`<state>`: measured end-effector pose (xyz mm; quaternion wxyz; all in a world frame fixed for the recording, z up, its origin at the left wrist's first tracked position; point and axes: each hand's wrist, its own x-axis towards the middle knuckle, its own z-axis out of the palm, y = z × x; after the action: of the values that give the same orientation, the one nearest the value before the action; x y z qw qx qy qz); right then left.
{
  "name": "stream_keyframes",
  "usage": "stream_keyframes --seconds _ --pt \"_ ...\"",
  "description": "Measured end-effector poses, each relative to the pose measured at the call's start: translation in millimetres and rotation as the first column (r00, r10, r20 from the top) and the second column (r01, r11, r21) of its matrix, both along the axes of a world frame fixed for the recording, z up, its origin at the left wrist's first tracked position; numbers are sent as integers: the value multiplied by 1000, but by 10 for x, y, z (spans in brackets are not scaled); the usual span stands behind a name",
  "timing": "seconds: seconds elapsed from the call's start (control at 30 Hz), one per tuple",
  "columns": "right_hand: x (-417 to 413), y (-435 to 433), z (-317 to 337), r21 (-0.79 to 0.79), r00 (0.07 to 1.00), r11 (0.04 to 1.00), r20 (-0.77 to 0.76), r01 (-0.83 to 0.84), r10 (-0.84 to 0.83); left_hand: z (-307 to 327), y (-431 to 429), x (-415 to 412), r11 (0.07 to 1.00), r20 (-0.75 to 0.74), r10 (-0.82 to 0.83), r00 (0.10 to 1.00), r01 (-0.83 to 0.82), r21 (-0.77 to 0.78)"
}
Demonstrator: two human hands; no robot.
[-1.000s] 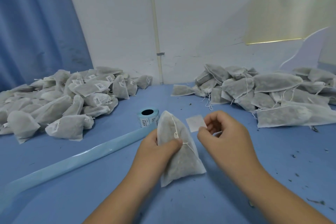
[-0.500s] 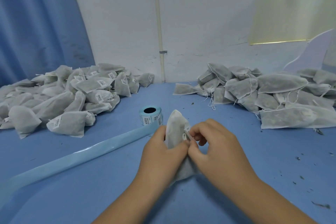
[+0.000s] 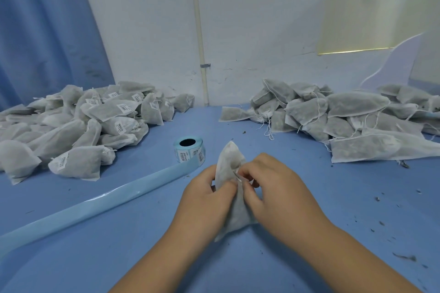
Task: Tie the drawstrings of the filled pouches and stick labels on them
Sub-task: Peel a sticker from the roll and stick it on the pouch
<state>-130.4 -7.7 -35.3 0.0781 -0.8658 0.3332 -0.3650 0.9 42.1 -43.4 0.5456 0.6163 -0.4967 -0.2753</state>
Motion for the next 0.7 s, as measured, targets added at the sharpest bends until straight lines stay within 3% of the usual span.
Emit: stream_keyframes --seconds 0.23,0.4,0.47,0.53,0.6,0.7 --pt "-38 -49 3 -27 979 999 -199 -46 40 -9 -30 47 999 -4 21 1000 -21 29" --pt "-19 -68 -104 -43 953 993 -290 -109 92 2 -61 114 999 -209 5 978 5 50" --pt "7 -59 -130 -9 971 987 -181 -159 155 -4 -70 150 999 -266 -12 964 22 34" --pt "38 -37 -114 107 980 977 94 -183 173 4 -63 172 998 -280 -48 959 54 15" --pt "60 -30 -80 252 936 956 348 -151 57 2 -56 187 994 -297 -102 949 107 -1" --pt "49 -58 -45 487 883 862 456 -138 -116 -17 -66 199 983 -325 -179 929 181 -25"
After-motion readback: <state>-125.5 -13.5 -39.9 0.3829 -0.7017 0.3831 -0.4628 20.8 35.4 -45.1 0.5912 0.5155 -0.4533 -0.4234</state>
